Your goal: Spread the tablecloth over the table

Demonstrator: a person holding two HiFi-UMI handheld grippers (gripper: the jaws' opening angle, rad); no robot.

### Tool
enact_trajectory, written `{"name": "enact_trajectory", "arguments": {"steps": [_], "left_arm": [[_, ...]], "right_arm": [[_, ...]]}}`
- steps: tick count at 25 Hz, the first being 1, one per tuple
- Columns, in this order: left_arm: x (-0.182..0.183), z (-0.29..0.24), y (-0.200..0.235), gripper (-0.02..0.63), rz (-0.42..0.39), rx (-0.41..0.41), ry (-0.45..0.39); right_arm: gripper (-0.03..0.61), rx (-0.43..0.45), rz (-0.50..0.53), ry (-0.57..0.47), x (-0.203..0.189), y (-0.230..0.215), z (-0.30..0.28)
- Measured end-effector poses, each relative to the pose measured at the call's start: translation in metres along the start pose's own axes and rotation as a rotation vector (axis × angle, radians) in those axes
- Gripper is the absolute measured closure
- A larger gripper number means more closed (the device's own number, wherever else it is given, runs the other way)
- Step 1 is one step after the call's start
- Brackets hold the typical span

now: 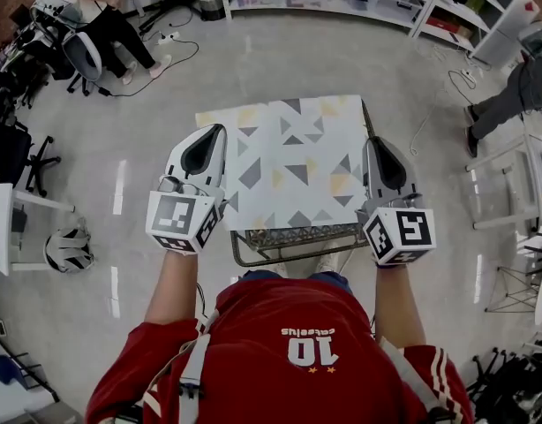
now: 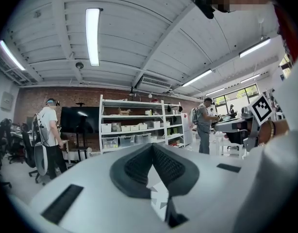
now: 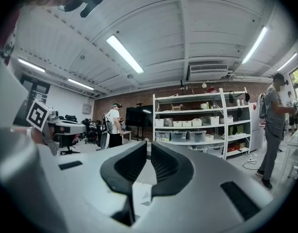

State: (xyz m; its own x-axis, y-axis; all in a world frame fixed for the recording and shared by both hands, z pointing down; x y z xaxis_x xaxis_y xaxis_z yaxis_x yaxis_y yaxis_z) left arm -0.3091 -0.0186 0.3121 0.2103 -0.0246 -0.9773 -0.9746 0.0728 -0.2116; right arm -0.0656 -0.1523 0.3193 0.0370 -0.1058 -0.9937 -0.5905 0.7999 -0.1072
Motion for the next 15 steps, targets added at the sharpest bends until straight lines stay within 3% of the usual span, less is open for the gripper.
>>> {"name": "enact_trajectory", "arguments": {"steps": [8, 15], "left_arm": [[-0.006, -0.008, -0.033, 0.606, -0.001, -0.071, -0.028], [-0.009, -0.023, -0.065, 0.606, 0.014, -0.127, -0.04]], "right_arm": [[0.408, -0.015, -0.001, 0.047, -0.024, -0.021, 0.008], [0.408, -0.099, -0.023, 0.108, -0.061, -0.059, 0.025]]}}
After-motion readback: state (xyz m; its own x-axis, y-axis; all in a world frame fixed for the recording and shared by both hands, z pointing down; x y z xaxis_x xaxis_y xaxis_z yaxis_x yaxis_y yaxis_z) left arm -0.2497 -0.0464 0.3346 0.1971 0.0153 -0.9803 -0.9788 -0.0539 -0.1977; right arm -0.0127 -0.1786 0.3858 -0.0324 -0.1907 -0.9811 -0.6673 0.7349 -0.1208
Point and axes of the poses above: the fingertips, and each gripper's own axes: z backward along the fingers, y to its left, x out of its top, the point moved 4 cm from there along z, backward along the fingers, and after that the axes turned 6 degrees about -z, right-handed, at the moved point
